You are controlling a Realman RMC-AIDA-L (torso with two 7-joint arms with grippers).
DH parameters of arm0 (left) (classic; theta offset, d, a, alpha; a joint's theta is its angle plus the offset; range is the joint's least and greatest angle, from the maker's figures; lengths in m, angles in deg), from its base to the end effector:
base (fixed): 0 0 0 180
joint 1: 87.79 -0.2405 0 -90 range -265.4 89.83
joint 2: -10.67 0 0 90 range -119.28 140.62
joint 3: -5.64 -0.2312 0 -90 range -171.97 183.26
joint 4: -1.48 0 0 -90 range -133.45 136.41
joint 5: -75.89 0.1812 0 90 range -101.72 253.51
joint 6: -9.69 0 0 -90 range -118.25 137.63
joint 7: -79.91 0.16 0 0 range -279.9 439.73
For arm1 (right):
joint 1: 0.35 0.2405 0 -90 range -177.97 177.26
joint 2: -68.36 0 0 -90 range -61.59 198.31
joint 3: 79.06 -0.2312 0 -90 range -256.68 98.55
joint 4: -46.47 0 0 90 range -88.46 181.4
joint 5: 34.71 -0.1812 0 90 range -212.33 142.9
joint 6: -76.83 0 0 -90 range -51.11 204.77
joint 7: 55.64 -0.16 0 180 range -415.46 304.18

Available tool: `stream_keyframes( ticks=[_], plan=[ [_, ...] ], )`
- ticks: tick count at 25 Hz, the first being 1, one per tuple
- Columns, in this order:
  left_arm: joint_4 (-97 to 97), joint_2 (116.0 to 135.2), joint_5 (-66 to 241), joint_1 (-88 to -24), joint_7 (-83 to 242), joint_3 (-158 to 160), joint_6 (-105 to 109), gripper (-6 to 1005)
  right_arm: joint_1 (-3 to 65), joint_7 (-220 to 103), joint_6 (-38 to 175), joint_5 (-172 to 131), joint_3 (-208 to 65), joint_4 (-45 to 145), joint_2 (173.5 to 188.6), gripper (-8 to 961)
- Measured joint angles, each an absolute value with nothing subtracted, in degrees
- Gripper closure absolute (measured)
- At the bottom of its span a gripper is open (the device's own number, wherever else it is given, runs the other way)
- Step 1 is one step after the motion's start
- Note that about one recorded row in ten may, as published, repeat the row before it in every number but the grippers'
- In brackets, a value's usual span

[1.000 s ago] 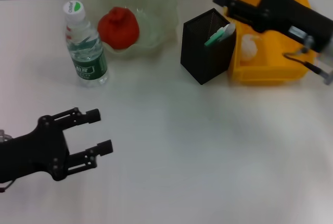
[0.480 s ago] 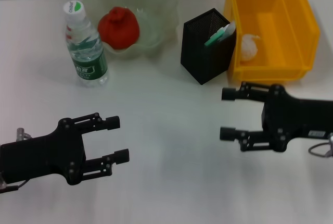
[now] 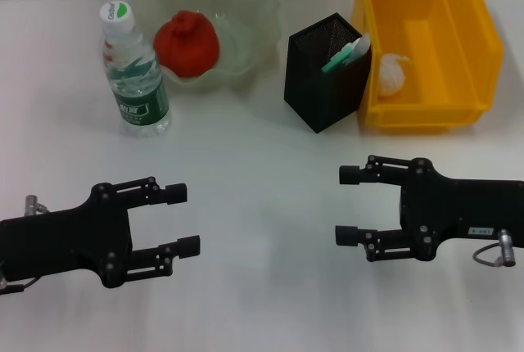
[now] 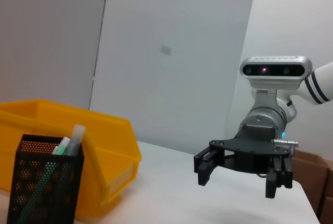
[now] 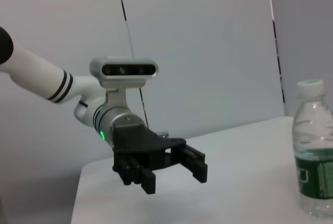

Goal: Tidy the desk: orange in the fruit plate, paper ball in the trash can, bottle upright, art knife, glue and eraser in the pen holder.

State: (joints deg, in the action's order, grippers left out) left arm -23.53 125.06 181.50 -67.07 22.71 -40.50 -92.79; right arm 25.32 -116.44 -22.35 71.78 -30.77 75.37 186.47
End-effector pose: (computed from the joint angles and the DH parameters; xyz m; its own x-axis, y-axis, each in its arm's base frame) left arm -0.2468 0.2232 -0.0009 0.7639 0.2103 0.6102 0.3050 -0.9508 -0.0542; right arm 0.2162 0.2455 -0.0215 0.7913 -0.1777 -0.5851 -0.2383 -0.9708 -0.0274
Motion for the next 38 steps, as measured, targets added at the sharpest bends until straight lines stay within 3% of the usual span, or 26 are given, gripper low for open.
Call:
stream_keyframes(
  ticks=[38],
  plan=[
    [-23.5,124.76,182.5,-65.1,20.4,-41.6,-93.2,290,26.7,-116.8,-21.3,73.0,-30.6,75.3,186.52,144]
  ],
)
